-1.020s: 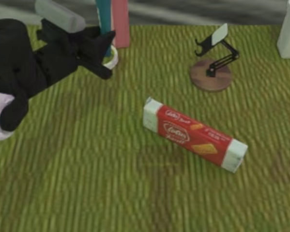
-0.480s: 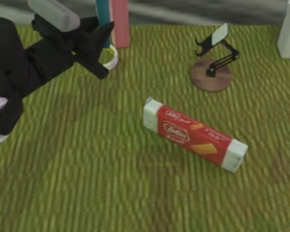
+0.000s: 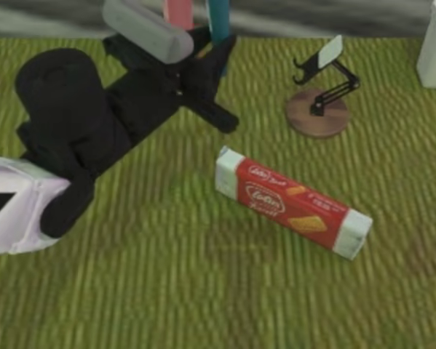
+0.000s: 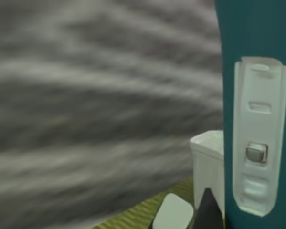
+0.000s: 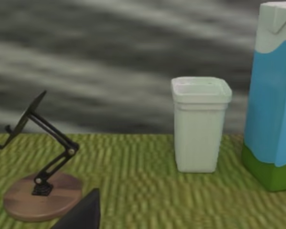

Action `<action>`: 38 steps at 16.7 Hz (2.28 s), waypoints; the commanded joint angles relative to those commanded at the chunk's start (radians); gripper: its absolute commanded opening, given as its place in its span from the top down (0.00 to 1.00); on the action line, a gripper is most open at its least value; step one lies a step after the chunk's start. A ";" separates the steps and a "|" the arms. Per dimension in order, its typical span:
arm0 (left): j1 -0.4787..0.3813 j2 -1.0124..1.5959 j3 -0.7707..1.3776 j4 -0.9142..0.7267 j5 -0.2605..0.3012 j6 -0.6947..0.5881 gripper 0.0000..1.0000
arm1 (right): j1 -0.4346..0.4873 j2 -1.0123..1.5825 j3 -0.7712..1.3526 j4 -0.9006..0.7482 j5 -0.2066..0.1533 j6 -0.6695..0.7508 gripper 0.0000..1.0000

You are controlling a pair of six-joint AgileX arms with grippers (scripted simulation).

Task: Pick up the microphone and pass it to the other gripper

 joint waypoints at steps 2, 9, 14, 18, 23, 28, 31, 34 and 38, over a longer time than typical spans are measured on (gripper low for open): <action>-0.061 -0.016 -0.006 0.016 -0.062 -0.005 1.00 | 0.000 0.000 0.000 0.000 0.000 0.000 0.00; -0.078 -0.021 -0.006 0.020 -0.080 -0.006 1.00 | 0.000 0.000 0.000 0.000 0.000 0.000 0.00; -0.080 -0.023 -0.008 0.022 -0.081 -0.006 1.00 | 0.000 0.000 0.000 0.000 0.000 0.000 0.00; -0.080 -0.023 -0.008 0.022 -0.081 -0.006 1.00 | 0.028 0.067 0.054 0.032 -0.042 -0.005 0.00; -0.080 -0.023 -0.008 0.022 -0.081 -0.006 1.00 | 0.128 0.382 0.257 0.151 -0.194 -0.022 0.00; -0.080 -0.023 -0.008 0.022 -0.081 -0.006 1.00 | 0.252 0.829 0.497 0.289 -0.382 -0.042 0.00; -0.080 -0.023 -0.008 0.022 -0.081 -0.006 1.00 | 0.318 1.045 0.625 0.364 -0.482 -0.051 0.00; -0.080 -0.023 -0.008 0.022 -0.081 -0.006 1.00 | 0.370 1.200 0.730 0.427 -0.560 -0.061 0.00; -0.080 -0.023 -0.008 0.022 -0.081 -0.006 1.00 | 0.400 1.292 0.796 0.468 -0.606 -0.069 0.00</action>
